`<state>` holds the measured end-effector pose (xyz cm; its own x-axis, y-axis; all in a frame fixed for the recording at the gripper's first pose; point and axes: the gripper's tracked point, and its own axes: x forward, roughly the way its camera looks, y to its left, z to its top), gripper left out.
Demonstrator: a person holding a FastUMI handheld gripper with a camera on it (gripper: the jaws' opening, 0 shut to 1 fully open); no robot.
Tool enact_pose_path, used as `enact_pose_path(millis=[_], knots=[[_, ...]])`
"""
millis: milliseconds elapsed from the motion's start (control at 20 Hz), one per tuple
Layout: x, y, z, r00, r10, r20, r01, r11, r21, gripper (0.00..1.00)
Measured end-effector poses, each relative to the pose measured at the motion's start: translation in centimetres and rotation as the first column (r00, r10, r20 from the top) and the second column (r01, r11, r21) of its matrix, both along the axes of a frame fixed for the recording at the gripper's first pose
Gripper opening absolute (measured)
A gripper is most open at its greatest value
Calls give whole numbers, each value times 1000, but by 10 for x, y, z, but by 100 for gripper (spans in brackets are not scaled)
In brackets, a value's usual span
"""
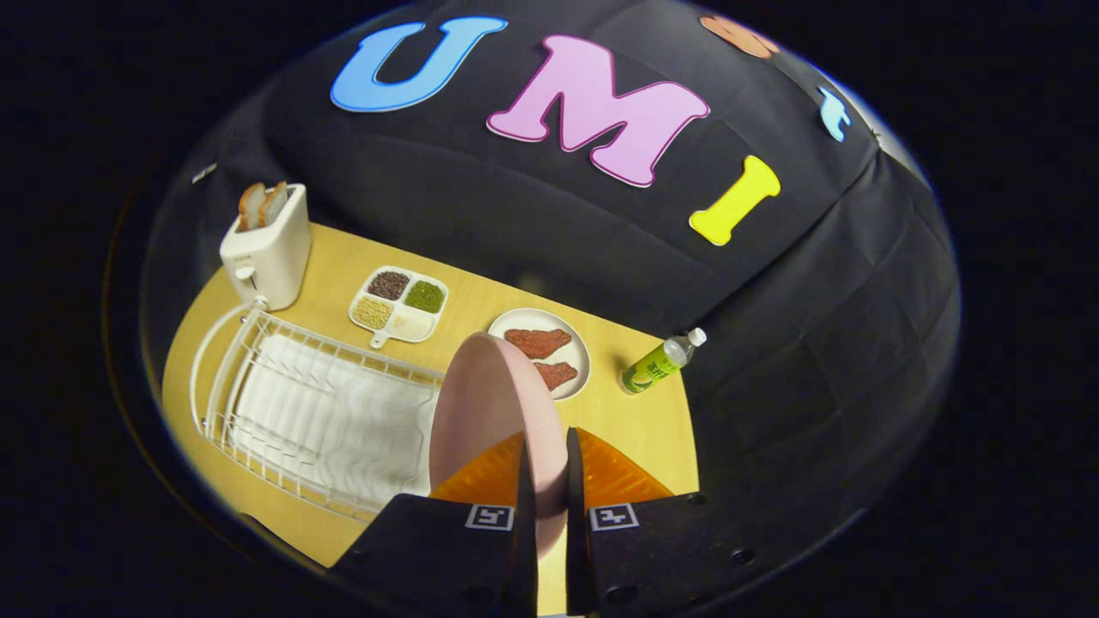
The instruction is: Take the plate from the dish rack, then take the spoon from the basket and place it into the plate.
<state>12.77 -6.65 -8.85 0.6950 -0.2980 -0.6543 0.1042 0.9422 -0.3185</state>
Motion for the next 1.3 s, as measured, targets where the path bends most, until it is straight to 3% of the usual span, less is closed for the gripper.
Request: enact_pose_path(millis=[150,400,550,750,900,1050,1150,1300], knots=[[-38,24,5,999,4,51,-14,980,199,17],[-105,76,-19,999,12,44,-32,864,502,17],[-141,90,-58,1000,25,-2,-19,822,570,17],[-176,105,-112,996,41,-74,22,713,701,17],[-193,102,-162,989,44,-142,78,660,747,17],[-202,91,-204,976,61,-210,125,632,765,17],[-203,78,-223,970,61,-234,143,638,757,17],[-202,73,-238,962,56,-268,185,589,787,18]])
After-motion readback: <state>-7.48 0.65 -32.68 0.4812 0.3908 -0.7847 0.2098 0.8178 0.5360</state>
